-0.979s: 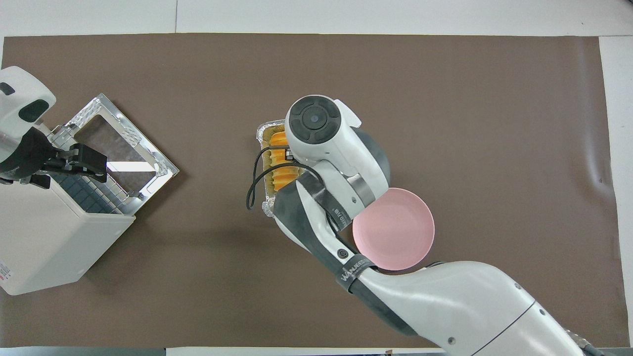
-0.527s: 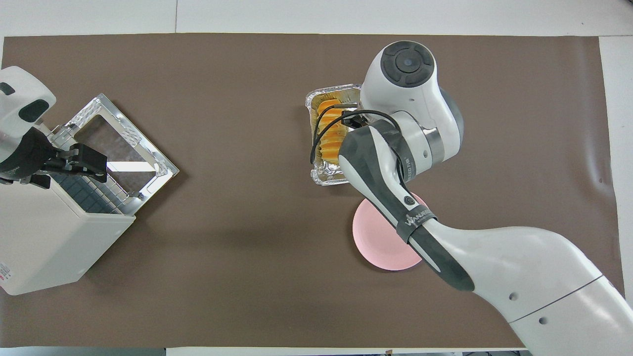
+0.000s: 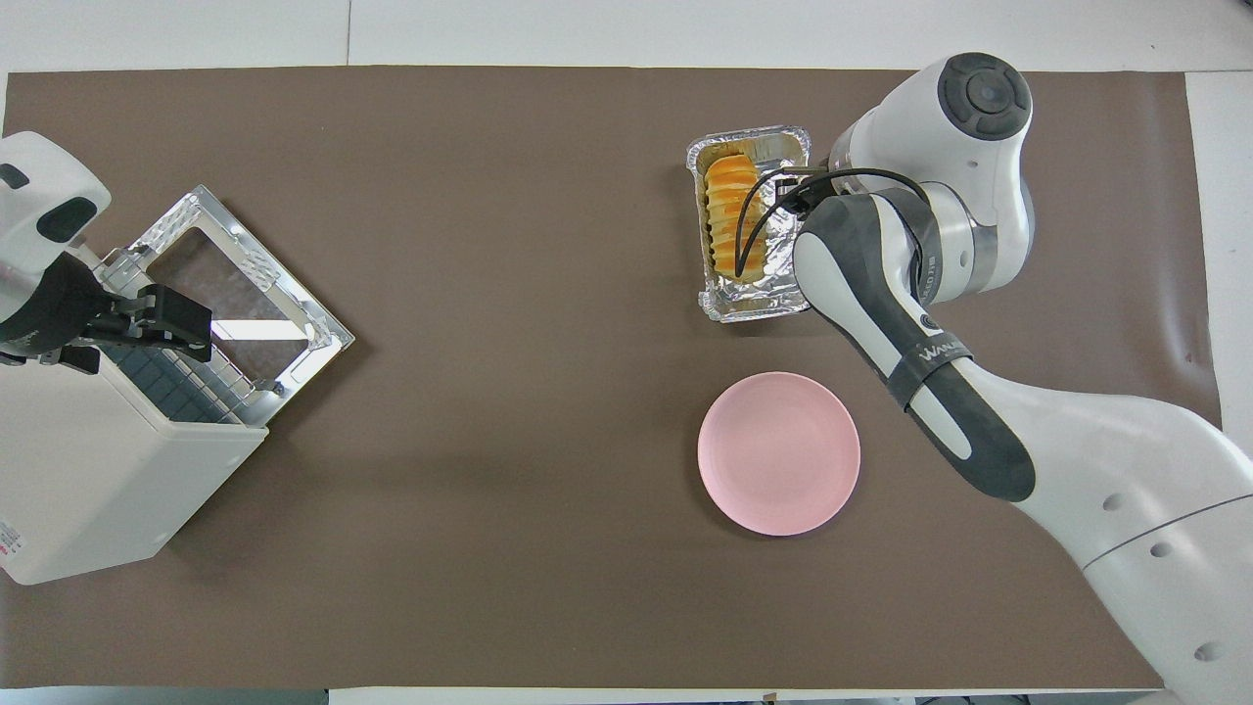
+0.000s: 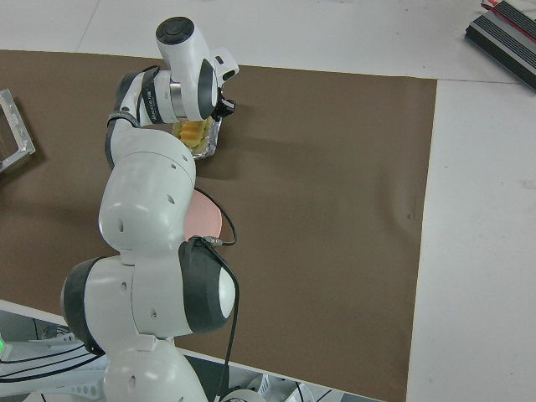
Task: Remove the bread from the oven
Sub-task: 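Drag the foil tray farther from the robot with the right gripper, then grasp the orange bread slices in the tray with the right gripper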
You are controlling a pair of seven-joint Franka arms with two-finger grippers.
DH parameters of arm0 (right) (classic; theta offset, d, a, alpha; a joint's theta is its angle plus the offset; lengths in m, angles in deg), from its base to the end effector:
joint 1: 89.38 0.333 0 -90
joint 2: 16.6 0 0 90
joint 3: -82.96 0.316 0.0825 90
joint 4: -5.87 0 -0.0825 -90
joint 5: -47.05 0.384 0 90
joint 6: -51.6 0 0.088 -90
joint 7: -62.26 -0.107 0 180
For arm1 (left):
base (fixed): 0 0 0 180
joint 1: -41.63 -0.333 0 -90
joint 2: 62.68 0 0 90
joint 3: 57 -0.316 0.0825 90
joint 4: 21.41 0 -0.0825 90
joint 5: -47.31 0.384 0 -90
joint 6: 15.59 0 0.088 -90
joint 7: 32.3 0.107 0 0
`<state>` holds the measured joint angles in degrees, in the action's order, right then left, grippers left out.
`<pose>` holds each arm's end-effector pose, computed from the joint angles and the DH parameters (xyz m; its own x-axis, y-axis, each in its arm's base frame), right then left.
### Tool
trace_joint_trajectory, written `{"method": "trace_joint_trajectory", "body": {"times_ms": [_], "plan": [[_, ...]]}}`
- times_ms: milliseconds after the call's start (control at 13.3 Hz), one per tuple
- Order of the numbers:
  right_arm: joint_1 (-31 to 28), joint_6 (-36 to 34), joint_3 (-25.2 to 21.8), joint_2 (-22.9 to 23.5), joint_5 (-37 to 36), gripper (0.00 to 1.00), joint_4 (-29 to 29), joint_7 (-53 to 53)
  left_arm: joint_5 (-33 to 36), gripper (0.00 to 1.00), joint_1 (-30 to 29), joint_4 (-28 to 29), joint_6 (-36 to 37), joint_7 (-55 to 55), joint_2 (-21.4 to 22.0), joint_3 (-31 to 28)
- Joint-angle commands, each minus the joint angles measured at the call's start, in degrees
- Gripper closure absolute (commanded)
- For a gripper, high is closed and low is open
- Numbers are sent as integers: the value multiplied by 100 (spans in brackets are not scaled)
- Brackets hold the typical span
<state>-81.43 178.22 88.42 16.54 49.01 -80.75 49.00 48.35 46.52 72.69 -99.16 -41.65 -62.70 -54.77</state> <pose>0.6991 0.1561 0.3393 0.9944 -0.0398 0.0980 -0.0292 -0.9938 -0.1070 0.5346 -0.0646 0.5824 0.9831 0.0429 -0.1777 0.0350 -0.9983 -0.0476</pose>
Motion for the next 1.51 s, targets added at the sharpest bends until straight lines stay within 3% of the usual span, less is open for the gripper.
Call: {"method": "trace_joint_trajectory", "body": {"times_ms": [0,75,151,226,527,753,979,1431], "plan": [[-196,345,69,-36,139,100,-303,411,-86,0,-5,29,-46,73,20,-13],[-214,354,69,-27,121,100,-303,438,-86,0,-5,20,-46,73,20,-13],[-223,363,61,-18,86,76,-312,447,-86,0,-5,29,-46,73,20,-13],[-232,337,52,-18,68,1,-329,447,-86,0,-5,29,-46,73,20,-13],[-241,-241,43,-106,60,0,-172,430,-86,0,-5,38,-46,64,20,-13],[-144,-1050,34,-45,16,0,398,194,-86,0,4,47,-46,64,38,-13],[241,-1534,34,227,-545,0,1118,-482,-86,0,4,38,-46,73,38,-13],[427,-1211,26,570,-810,0,1209,-765,-86,0,4,38,-46,73,38,-13]]}}
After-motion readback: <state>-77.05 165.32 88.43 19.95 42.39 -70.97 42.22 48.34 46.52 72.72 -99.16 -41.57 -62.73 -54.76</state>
